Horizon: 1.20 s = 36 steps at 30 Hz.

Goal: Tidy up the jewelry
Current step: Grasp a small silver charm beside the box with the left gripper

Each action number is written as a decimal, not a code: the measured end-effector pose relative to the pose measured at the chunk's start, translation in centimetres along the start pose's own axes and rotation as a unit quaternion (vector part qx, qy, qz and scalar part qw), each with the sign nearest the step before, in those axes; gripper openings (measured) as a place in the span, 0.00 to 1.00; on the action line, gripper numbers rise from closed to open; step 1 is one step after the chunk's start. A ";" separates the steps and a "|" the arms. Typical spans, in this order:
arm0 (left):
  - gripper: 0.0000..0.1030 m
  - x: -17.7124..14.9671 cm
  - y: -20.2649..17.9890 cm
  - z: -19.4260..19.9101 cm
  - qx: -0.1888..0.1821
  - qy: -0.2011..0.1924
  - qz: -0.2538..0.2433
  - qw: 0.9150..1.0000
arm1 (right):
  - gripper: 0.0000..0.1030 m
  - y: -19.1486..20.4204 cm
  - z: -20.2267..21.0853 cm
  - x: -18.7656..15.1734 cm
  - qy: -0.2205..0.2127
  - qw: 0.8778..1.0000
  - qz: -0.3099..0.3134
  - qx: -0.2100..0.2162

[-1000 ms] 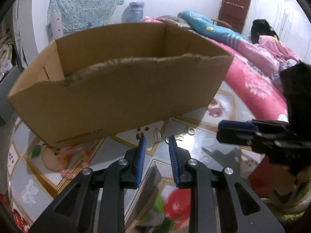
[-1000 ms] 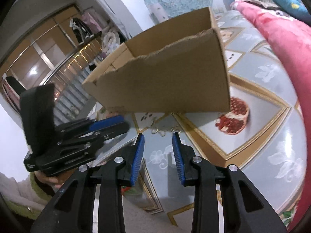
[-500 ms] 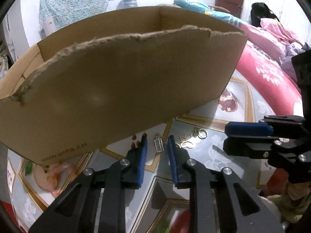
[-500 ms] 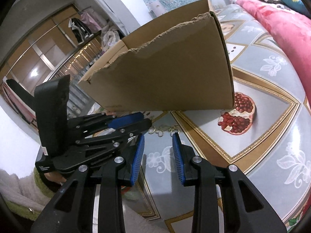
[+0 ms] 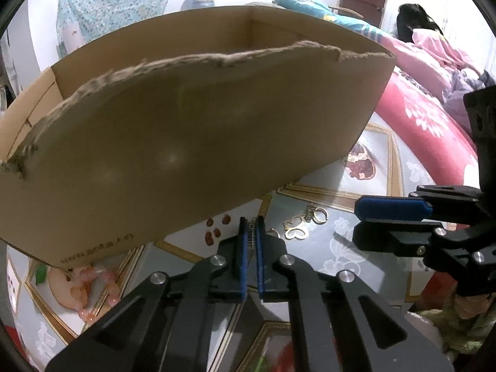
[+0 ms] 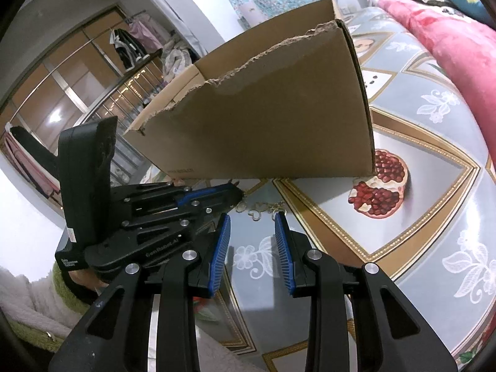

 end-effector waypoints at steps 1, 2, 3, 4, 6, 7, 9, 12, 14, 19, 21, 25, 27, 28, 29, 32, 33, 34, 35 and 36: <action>0.04 -0.1 0.2 0.0 -0.004 0.001 0.005 1.000 | 0.29 0.0 0.1 0.0 0.000 1.000 0.000 0.000; 0.04 -0.1 0.5 0.1 -0.007 0.002 0.011 1.000 | 0.29 0.0 0.1 -0.1 -0.001 1.000 0.000 0.000; 0.04 -0.2 0.7 0.2 -0.011 0.002 0.017 1.000 | 0.29 -0.1 0.2 -0.1 -0.001 1.000 0.000 0.000; 0.04 -0.3 0.8 0.3 -0.014 0.002 0.022 1.000 | 0.29 0.0 0.2 -0.1 -0.001 1.000 0.000 0.000; 0.04 -0.4 1.4 0.7 -0.020 0.001 0.033 0.999 | 0.29 0.0 0.2 -0.1 -0.001 1.000 0.001 -0.001; 0.04 -0.4 1.7 1.0 -0.026 0.000 0.042 0.999 | 0.29 0.0 0.3 0.0 -0.001 1.000 0.001 -0.001; 0.04 -0.4 2.1 1.7 -0.040 -0.007 0.058 0.998 | 0.29 0.1 0.3 0.0 -0.001 1.000 0.003 -0.001; 0.04 -0.6 2.7 2.8 -0.057 -0.018 0.076 0.995 | 0.29 0.3 0.4 0.0 0.000 1.000 0.006 -0.001; 0.04 -0.8 3.0 2.8 -0.047 -0.015 0.084 0.995 | 0.29 0.5 0.3 0.0 0.001 1.000 0.010 -0.001; 0.04 -1.3 3.8 3.1 -0.046 -0.014 0.106 0.993 | 0.29 1.9 -0.4 0.1 0.012 0.999 0.045 -0.005; 0.04 -1.4 4.0 3.4 -0.046 -0.018 0.111 0.993 | 0.29 2.7 -1.1 0.0 0.019 0.998 0.064 -0.007; 0.04 -1.7 4.6 3.8 -0.059 -0.027 0.124 0.990 | 0.29 3.5 -2.6 -0.4 0.033 0.995 0.092 -0.015; 0.04 -1.9 5.0 3.8 -0.064 -0.027 0.131 0.989 | 0.28 3.8 -3.3 -0.5 0.039 0.993 0.106 -0.027; 0.04 -2.0 5.2 3.8 -0.068 -0.027 0.136 0.988 | 0.28 3.9 -3.6 -0.6 0.042 0.992 0.113 -0.034; 0.04 -2.1 5.5 3.8 -0.072 -0.027 0.141 0.987 | 0.27 3.9 -3.9 -0.6 0.045 0.991 0.119 -0.044; 0.04 -2.4 6.1 3.7 -0.076 -0.029 0.151 0.985 | 0.24 3.9 -4.7 -0.6 0.054 0.987 0.131 -0.072; 0.04 -2.5 6.4 3.8 -0.076 -0.030 0.153 0.985 | 0.23 3.8 -4.8 -0.6 0.054 0.986 0.134 -0.081; 0.04 -2.6 6.5 3.8 -0.077 -0.031 0.155 0.984 | 0.23 3.8 -4.7 -0.6 0.053 0.986 0.136 -0.085; 0.04 -2.6 6.6 3.8 -0.078 -0.032 0.156 0.984 | 0.23 3.8 -4.7 -0.5 0.052 0.985 0.138 -0.088; 0.04 -2.6 6.7 3.8 -0.078 -0.032 0.156 0.984 | 0.23 3.7 -4.7 -0.4 0.050 0.984 0.140 -0.096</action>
Point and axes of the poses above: each gripper's, at about its wrist camera, not at the fingertips, and z roughly against the way its jaws point, y to its left, x to its top, the point moved 1 cm from there along -z, roughly the way its jaws point, and after that the axes turned 9 degrees about x, right-handed, at the moved point
